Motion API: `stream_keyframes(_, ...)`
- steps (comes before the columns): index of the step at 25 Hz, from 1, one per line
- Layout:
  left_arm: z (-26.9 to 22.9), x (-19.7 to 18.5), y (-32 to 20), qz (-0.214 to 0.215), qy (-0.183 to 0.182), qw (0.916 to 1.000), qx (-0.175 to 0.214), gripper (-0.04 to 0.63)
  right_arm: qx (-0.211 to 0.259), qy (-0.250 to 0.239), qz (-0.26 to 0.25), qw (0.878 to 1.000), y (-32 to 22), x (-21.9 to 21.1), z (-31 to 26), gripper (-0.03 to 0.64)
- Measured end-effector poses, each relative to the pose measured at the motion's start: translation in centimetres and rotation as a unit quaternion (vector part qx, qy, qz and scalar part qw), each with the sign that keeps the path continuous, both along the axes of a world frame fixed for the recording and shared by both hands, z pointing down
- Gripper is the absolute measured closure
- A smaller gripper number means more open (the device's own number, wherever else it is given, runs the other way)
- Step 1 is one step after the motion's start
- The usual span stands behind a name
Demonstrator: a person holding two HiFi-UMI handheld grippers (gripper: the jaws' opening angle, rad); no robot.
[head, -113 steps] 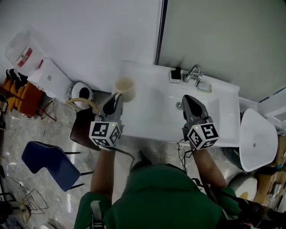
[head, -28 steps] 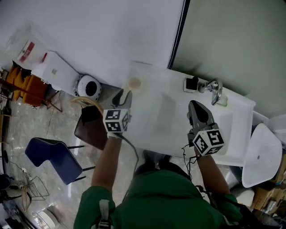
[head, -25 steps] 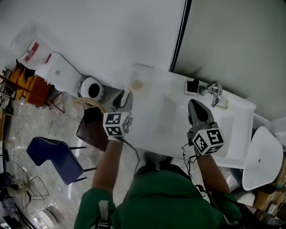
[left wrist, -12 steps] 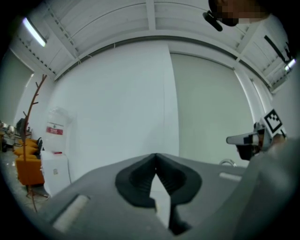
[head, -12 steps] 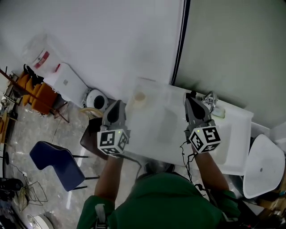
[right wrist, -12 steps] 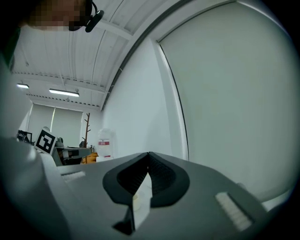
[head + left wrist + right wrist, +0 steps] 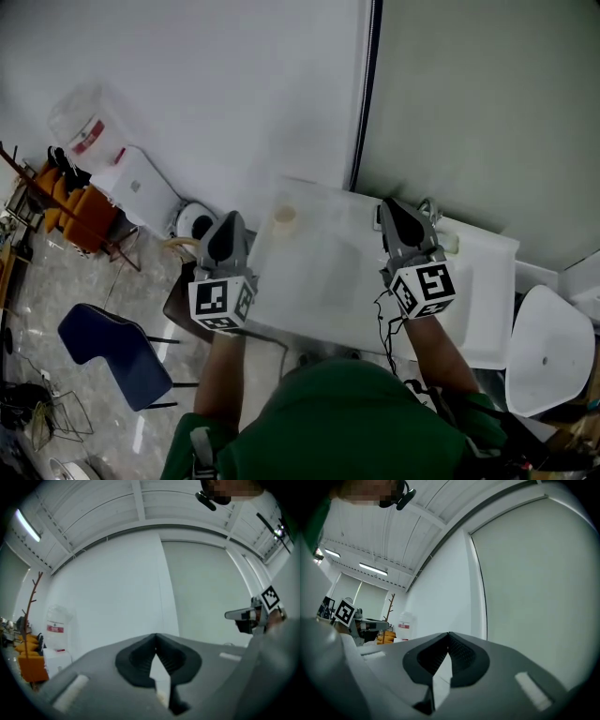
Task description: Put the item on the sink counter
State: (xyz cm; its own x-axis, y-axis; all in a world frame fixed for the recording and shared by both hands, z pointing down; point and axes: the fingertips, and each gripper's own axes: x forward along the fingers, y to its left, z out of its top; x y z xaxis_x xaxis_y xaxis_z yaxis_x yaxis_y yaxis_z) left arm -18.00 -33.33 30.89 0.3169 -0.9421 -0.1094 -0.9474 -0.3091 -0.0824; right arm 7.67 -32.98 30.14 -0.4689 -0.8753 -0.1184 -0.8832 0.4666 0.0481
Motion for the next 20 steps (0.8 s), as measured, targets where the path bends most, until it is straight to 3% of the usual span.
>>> stream_keyframes(20, -0.3, 2.4, 0.9, 0.012, -0.004, 0.9999, -0.004, 0.597, 0.005, -0.004, -0.009, 1.0, 0.7, 1.0, -0.5, 0.62)
